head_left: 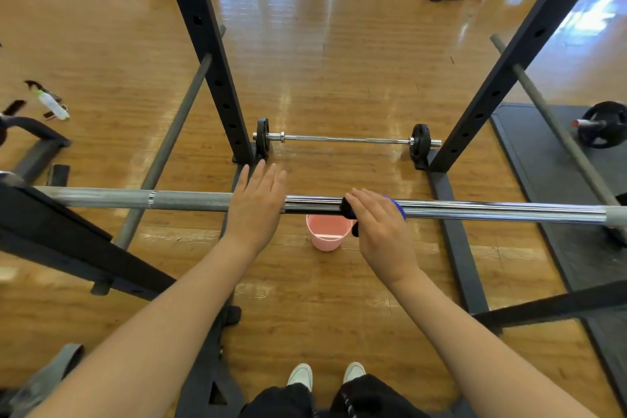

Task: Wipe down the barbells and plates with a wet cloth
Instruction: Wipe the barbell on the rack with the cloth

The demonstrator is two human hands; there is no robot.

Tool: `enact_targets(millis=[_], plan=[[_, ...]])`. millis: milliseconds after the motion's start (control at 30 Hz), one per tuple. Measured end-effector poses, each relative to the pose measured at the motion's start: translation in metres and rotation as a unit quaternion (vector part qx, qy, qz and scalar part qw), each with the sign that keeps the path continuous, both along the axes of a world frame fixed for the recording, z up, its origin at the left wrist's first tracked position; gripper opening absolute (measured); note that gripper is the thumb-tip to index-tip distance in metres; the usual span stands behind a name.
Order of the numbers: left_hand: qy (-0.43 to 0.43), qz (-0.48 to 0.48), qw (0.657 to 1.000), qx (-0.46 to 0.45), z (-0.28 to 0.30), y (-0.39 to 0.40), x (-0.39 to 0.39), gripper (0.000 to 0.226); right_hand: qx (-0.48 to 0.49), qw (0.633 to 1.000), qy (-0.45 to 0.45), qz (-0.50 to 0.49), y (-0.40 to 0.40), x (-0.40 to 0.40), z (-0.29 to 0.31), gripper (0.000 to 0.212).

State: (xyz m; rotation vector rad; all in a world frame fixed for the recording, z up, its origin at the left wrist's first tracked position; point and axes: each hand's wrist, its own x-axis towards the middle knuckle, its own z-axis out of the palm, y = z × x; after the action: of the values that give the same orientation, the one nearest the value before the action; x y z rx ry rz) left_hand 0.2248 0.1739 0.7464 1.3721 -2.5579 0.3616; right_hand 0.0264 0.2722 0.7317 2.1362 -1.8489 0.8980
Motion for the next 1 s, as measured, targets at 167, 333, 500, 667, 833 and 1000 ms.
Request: enact_targets(millis=[167, 333, 500, 667, 833, 1000], plan=[[0.016, -0.030, 0.999, -0.022, -0.001, -0.005, -0.002, 0.043, -0.029, 0.998, -0.031, -0.047, 0.004, -0.009, 0.007, 0.038], [0.013, -0.034, 0.999, -0.012, -0.002, -0.006, -0.002, 0.039, -0.013, 0.999, -0.019, 0.047, -0.013, 0.028, 0.011, 0.038], [0.003, -0.030, 1.000, 0.006, 0.002, -0.005, -0.003, 0.040, -0.038, 0.999, 0.009, 0.026, -0.003, 0.002, -0.006, 0.037], [0.007, -0.023, 1.000, -0.020, 0.002, -0.003, -0.003, 0.051, -0.060, 0.998, -0.003, -0.016, 0.004, -0.015, -0.013, 0.032], [-0.003, -0.016, 0.999, -0.048, -0.003, -0.005, -0.001, 0.047, -0.069, 0.997, -0.017, 0.037, -0.007, 0.017, -0.005, 0.032], [-0.029, -0.015, 0.999, -0.026, 0.000, -0.005, -0.003, 0.052, -0.058, 0.997, -0.010, 0.046, -0.009, 0.005, -0.008, 0.034]])
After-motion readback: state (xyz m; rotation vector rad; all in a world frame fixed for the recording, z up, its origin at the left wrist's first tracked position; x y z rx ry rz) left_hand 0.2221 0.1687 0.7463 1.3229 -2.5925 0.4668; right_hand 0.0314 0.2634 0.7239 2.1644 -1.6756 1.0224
